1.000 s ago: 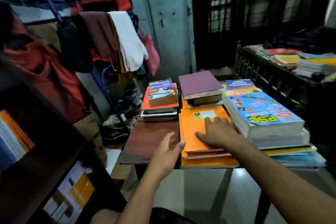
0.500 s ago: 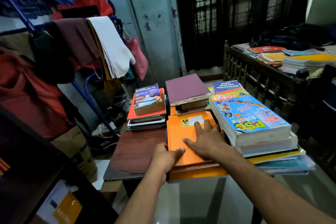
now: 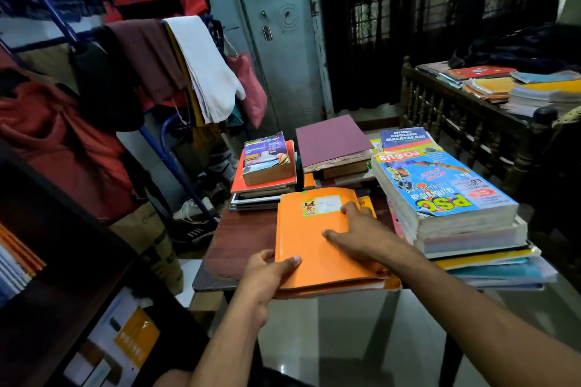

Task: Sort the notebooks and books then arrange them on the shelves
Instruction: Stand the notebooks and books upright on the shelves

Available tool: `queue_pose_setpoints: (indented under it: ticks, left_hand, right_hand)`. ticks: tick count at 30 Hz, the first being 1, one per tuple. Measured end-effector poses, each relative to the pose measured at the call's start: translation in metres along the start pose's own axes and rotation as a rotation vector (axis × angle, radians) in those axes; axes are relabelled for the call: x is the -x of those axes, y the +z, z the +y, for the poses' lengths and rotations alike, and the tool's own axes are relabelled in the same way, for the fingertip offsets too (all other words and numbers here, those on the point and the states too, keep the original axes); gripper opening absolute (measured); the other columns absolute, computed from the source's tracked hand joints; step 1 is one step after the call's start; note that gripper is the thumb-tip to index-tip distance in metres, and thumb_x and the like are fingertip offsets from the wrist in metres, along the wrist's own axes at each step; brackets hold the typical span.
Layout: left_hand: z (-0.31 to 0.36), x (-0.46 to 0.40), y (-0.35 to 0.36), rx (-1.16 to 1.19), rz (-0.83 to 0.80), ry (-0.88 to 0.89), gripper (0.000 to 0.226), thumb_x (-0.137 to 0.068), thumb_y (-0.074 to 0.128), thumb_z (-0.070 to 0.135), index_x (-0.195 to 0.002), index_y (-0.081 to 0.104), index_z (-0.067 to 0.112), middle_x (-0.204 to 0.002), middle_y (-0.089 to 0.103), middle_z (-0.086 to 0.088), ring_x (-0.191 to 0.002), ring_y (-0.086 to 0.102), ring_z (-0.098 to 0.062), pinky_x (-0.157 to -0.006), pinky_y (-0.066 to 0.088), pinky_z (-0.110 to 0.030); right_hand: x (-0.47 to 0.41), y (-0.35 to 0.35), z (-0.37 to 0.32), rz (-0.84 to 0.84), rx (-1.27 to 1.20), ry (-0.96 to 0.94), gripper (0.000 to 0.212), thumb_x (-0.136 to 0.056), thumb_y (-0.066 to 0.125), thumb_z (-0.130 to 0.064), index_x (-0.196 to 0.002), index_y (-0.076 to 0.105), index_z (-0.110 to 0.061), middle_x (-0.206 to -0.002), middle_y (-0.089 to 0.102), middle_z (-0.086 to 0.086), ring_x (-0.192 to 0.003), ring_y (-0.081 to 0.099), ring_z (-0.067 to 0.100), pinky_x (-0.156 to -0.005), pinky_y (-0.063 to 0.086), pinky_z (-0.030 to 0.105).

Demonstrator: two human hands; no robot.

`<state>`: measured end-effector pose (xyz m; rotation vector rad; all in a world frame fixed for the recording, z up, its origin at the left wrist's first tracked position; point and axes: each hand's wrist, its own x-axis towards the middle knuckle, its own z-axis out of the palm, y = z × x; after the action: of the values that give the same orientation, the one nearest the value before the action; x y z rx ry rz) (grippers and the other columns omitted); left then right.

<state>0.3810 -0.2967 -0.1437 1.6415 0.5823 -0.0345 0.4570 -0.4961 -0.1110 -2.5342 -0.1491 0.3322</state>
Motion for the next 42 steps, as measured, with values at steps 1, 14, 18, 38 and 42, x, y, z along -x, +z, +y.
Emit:
queue_pose_setpoints:
  ticks: [1,14,18,38,42]
  left_hand:
    - [-0.002,0.002,-0.01,0.025,-0.028,-0.036,0.049,-0.078,0.085,0.018,-0.12,0.064,0.003,-0.099,0.076,-0.01,-0.088,0.073,-0.027,-0.081,0.061,-0.043]
    - [-0.045,0.065,-0.13,0.311,0.149,0.007,0.043,-0.084,0.078,0.016,-0.124,0.061,0.014,-0.103,0.076,-0.013,-0.081,0.074,-0.025,-0.066,0.06,-0.037]
    - [-0.052,0.102,-0.211,0.344,0.314,0.133,0.057,-0.075,0.086,0.02,-0.126,0.061,0.018,-0.116,0.073,-0.014,-0.095,0.072,-0.032,-0.08,0.06,-0.042]
    - [-0.118,0.213,-0.437,-0.221,0.679,-0.039,0.039,-0.089,0.074,0.041,-0.124,0.062,0.029,-0.099,0.062,0.009,-0.088,0.061,-0.007,-0.068,0.046,-0.023]
    - [-0.131,0.22,-0.435,-0.056,0.741,0.003,0.032,-0.092,0.072,0.029,-0.114,0.049,0.035,-0.108,0.062,0.005,-0.089,0.061,-0.01,-0.071,0.048,-0.023]
  right_hand:
    - [0.003,0.006,-0.005,-0.003,-0.014,-0.02,0.086,-0.085,0.062,-0.065,-0.151,0.022,-0.028,-0.154,0.029,0.012,-0.136,0.043,0.034,-0.108,0.043,0.046]
    - [0.053,0.093,-0.104,-0.131,-0.18,-0.376,0.066,-0.084,0.076,-0.043,-0.142,0.048,-0.028,-0.151,0.042,0.0,-0.137,0.043,0.019,-0.107,0.034,0.026]
    - [0.08,0.128,-0.172,-0.105,-0.293,-0.619,0.061,-0.08,0.082,-0.036,-0.135,0.057,-0.026,-0.15,0.045,-0.001,-0.14,0.038,0.012,-0.099,0.028,0.012]
    - [0.178,0.29,-0.336,-0.353,-0.118,-0.771,0.076,-0.085,0.073,-0.053,-0.148,0.039,-0.028,-0.153,0.036,0.0,-0.135,0.041,0.017,-0.106,0.036,0.027]
    - [0.17,0.284,-0.339,-0.36,-0.156,-0.765,0.063,-0.089,0.066,-0.057,-0.142,0.045,-0.03,-0.144,0.05,0.0,-0.127,0.051,0.018,-0.1,0.044,0.032]
